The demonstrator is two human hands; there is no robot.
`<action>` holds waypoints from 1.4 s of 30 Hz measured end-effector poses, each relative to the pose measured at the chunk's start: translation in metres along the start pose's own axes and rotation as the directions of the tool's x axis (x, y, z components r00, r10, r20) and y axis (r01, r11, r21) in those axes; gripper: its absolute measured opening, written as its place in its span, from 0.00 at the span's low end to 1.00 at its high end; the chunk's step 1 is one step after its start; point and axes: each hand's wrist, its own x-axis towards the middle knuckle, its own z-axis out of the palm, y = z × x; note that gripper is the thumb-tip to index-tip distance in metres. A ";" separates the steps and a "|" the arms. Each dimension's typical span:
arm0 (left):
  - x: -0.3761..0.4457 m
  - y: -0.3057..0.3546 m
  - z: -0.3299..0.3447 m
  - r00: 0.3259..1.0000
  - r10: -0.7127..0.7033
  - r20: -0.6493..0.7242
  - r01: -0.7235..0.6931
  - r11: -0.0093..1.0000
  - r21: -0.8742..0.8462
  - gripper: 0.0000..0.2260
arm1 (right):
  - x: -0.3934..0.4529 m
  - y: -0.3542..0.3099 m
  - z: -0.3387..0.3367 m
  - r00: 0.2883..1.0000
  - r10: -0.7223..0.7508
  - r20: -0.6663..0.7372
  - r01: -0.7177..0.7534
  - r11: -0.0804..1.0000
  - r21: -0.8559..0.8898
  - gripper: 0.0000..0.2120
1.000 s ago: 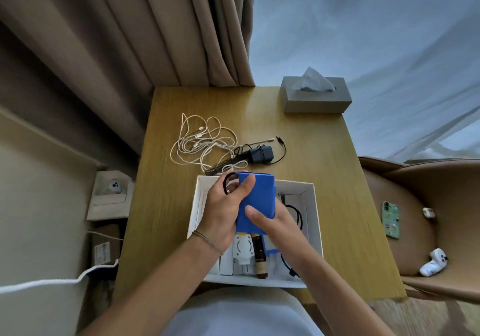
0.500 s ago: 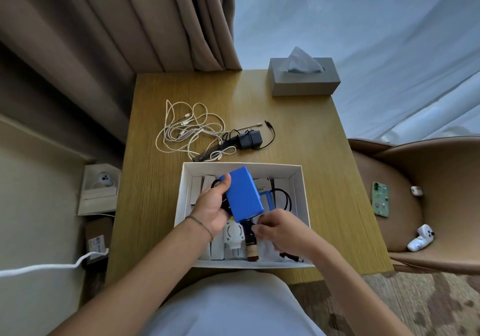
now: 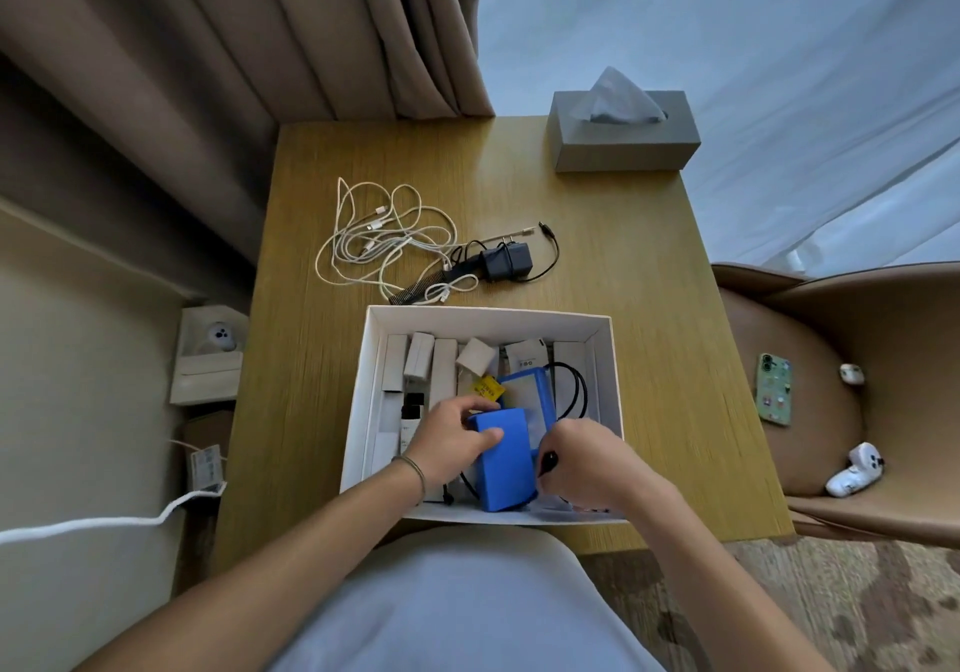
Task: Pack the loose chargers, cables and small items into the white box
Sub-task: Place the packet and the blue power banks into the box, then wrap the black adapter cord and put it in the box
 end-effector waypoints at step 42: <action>0.047 0.095 -0.115 0.803 0.512 -0.306 -0.283 0.778 0.561 0.09 | 0.237 -0.010 -0.122 0.920 -0.062 -0.388 -0.029 0.974 -0.226 0.21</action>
